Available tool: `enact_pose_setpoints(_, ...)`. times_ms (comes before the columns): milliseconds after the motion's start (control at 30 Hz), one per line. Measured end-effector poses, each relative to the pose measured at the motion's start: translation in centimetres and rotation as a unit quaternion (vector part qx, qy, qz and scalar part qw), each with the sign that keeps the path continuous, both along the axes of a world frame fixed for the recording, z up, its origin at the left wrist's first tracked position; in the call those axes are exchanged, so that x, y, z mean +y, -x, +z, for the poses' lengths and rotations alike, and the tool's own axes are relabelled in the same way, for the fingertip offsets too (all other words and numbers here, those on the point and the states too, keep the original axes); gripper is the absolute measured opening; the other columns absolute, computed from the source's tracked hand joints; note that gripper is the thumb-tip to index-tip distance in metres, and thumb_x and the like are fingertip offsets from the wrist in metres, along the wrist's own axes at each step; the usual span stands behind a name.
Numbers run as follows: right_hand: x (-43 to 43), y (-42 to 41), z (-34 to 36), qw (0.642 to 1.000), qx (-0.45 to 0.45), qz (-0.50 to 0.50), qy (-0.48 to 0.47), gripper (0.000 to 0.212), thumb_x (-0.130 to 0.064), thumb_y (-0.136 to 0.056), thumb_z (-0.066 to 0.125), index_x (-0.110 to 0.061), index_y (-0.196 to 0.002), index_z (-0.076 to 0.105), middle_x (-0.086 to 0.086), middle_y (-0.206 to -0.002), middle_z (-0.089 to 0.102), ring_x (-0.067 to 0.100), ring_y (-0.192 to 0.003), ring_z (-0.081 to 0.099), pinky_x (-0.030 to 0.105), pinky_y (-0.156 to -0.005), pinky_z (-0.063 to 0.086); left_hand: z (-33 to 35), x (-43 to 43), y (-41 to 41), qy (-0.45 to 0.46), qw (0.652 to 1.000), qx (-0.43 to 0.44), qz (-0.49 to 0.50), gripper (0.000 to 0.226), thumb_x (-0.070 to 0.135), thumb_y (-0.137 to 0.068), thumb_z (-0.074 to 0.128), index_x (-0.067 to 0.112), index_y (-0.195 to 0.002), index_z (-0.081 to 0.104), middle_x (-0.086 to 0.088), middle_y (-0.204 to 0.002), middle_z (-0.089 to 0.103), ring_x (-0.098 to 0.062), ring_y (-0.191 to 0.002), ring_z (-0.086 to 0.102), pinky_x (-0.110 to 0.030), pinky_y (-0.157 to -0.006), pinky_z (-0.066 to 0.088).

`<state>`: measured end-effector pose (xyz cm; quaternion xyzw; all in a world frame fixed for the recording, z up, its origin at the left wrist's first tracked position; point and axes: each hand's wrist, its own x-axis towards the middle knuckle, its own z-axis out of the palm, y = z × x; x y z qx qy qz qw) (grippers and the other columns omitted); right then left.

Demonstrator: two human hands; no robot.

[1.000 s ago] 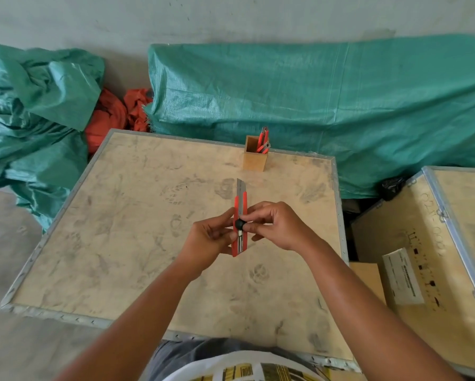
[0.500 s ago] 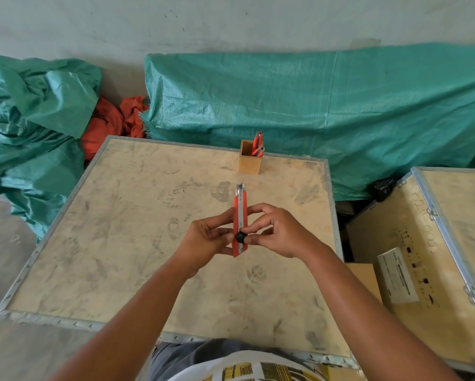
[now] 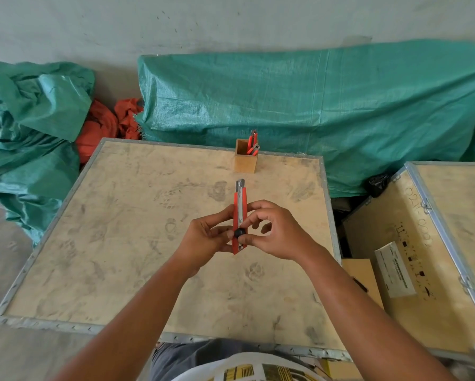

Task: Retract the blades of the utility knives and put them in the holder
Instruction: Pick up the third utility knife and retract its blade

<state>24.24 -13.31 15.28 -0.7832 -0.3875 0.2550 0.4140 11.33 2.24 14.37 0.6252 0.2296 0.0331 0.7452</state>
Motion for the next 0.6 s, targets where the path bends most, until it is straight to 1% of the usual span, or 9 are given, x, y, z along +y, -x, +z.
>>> enact_pose_setpoints(67,-0.1,-0.1,0.0,1.000,-0.006,0.002,-0.001,0.024,-0.030,-0.072,0.091,-0.031,-0.093,0.078,-0.021,-0.121,0.063,0.008,-0.090,0.063,0.022,-0.073,0.053,0.1,-0.1,-0.1,0.002,1.000,-0.001,0.002,0.053,-0.014,-0.093,0.056,0.017,-0.136,0.060,-0.006,-0.120,0.075,-0.029,-0.108,0.072,-0.048,-0.081,0.063)
enact_pose_setpoints(133,-0.2,-0.4,0.1,1.000,-0.008,0.014,0.000,0.032,-0.031,-0.073,0.091,-0.034,-0.103,0.078,-0.020,-0.124,0.062,0.007,-0.091,0.062,0.022,-0.073,0.054,0.1,-0.1,-0.2,0.003,1.000,0.000,0.006,0.053,-0.014,-0.092,0.057,0.017,-0.136,0.060,-0.005,-0.119,0.076,-0.029,-0.107,0.072,-0.048,-0.080,0.063)
enact_pose_setpoints(200,-0.3,-0.6,0.3,1.000,-0.009,0.022,0.009,0.036,-0.029,-0.076,0.089,-0.036,-0.110,0.078,-0.017,-0.130,0.061,0.004,-0.097,0.062,0.021,-0.076,0.053,0.2,-0.1,-0.3,0.003,1.000,0.001,0.006,0.053,-0.013,-0.093,0.057,0.017,-0.136,0.060,-0.005,-0.117,0.076,-0.029,-0.107,0.073,-0.048,-0.080,0.063)
enact_pose_setpoints(300,-0.2,-0.7,0.6,1.000,-0.016,0.018,0.011,0.026,-0.027,-0.078,0.087,-0.034,-0.101,0.080,-0.017,-0.127,0.062,0.004,-0.101,0.062,0.021,-0.078,0.050,0.3,0.0,-0.4,0.001,1.000,0.000,0.003,0.053,-0.013,-0.093,0.057,0.017,-0.136,0.060,-0.007,-0.116,0.076,-0.027,-0.106,0.073,-0.048,-0.082,0.063)
enact_pose_setpoints(400,0.1,-0.6,0.7,1.000,-0.029,0.001,0.004,0.018,-0.034,-0.073,0.090,-0.031,-0.085,0.077,-0.016,-0.118,0.065,0.006,-0.099,0.061,0.020,-0.076,0.048,0.3,-0.1,-0.5,0.004,1.000,-0.006,-0.002,0.052,-0.013,-0.092,0.058,0.020,-0.133,0.063,-0.004,-0.126,0.072,-0.027,-0.108,0.073,-0.049,-0.082,0.062)
enact_pose_setpoints(467,0.1,-0.7,0.6,0.999,-0.032,-0.007,-0.001,0.017,-0.035,-0.072,0.091,-0.031,-0.079,0.076,-0.015,-0.118,0.065,0.004,-0.099,0.060,0.018,-0.074,0.045,0.3,0.0,-0.7,0.008,1.000,-0.012,0.003,0.053,-0.013,-0.092,0.058,0.021,-0.133,0.063,-0.003,-0.130,0.070,-0.027,-0.109,0.072,-0.048,-0.080,0.063)
enact_pose_setpoints(500,0.1,-0.8,0.5,1.000,-0.029,-0.004,-0.007,0.018,-0.035,-0.072,0.091,-0.032,-0.083,0.077,-0.016,-0.119,0.065,0.004,-0.096,0.060,0.018,-0.073,0.045,0.3,0.1,-0.8,0.009,1.000,-0.014,0.006,0.053,-0.012,-0.092,0.058,0.023,-0.132,0.063,-0.003,-0.130,0.070,-0.027,-0.109,0.072,-0.047,-0.080,0.063)
enact_pose_setpoints(567,0.1,-1.1,0.5,0.999,-0.030,0.007,-0.016,0.032,-0.035,-0.073,0.090,-0.036,-0.103,0.077,-0.017,-0.120,0.065,0.006,-0.090,0.059,0.018,-0.071,0.047,0.3,0.2,-1.0,0.006,1.000,-0.011,0.010,0.055,-0.012,-0.093,0.058,0.027,-0.130,0.063,-0.004,-0.125,0.073,-0.027,-0.108,0.072,-0.046,-0.080,0.063)
enact_pose_setpoints(600,0.2,-1.3,0.6,0.999,-0.031,0.010,-0.015,0.036,-0.033,-0.074,0.089,-0.036,-0.108,0.077,-0.016,-0.122,0.065,0.007,-0.090,0.059,0.018,-0.072,0.048,0.3,0.3,-1.1,0.002,1.000,-0.008,0.009,0.055,-0.012,-0.093,0.058,0.026,-0.132,0.063,-0.004,-0.123,0.074,-0.027,-0.108,0.073,-0.047,-0.081,0.063)
